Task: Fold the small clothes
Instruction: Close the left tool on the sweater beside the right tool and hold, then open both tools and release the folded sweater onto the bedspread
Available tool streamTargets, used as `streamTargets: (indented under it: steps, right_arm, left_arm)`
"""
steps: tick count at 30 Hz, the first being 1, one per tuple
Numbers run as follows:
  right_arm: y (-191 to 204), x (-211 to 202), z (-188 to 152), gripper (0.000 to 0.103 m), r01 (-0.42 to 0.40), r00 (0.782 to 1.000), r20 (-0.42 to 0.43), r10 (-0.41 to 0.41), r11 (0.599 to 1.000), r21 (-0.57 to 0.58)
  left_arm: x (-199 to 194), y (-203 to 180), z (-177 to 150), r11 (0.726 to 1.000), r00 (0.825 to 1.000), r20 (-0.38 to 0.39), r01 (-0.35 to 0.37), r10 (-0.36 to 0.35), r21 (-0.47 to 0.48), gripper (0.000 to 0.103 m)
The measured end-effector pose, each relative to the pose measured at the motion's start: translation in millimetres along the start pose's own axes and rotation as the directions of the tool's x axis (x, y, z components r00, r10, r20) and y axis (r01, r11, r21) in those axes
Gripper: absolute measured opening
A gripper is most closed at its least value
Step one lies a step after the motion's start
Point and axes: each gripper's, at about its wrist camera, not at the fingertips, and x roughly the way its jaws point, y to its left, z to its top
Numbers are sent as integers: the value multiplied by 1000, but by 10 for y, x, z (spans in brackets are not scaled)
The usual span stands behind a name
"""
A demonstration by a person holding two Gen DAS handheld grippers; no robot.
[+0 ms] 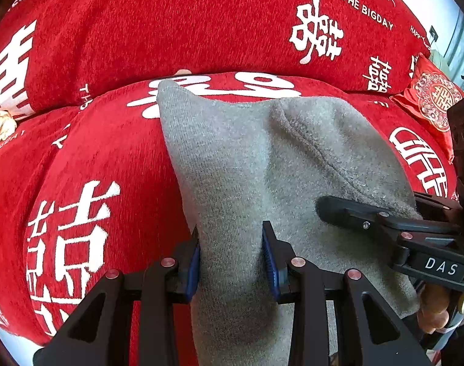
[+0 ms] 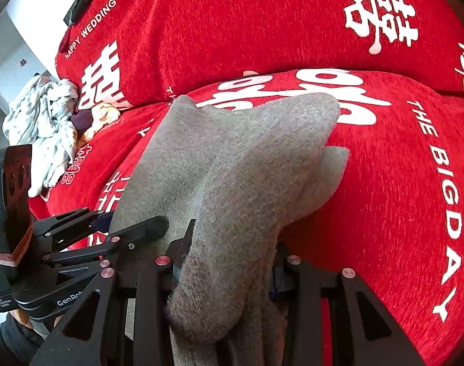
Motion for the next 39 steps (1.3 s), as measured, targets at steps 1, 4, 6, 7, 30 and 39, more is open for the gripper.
streamTargets:
  steps: [1, 4, 6, 7, 30, 39]
  right_arm:
    - [0, -1, -9, 39, 0, 1000, 0, 0, 1000, 0]
    - [-45, 28, -18, 39, -5, 1000, -2, 5, 1000, 8]
    - [-99, 62, -36, 39, -9, 1000, -6, 9, 1000, 18]
    - [-133, 84, -51, 39, -10, 1000, -9, 10, 1000, 24]
    - [-519, 359, 435, 58, -38, 999, 6, 38, 997, 70]
    - [-255, 42, 290, 58, -1, 1000, 31, 2, 999, -44]
  left_arm:
    - [5, 5, -6, 1000, 1000, 0, 1, -1, -2, 36]
    - [23, 28, -21, 1000, 1000, 1, 6, -6, -7, 37]
    - [36, 39, -40, 1000, 1000, 5, 11, -11, -5, 37]
    - [39, 45, -47, 1000, 1000, 6, 12, -12, -3, 37]
    - [487, 346, 421, 985, 986, -50, -159, 156, -65, 81]
    - [242, 271, 291, 986, 987, -15, -163, 162, -44, 81]
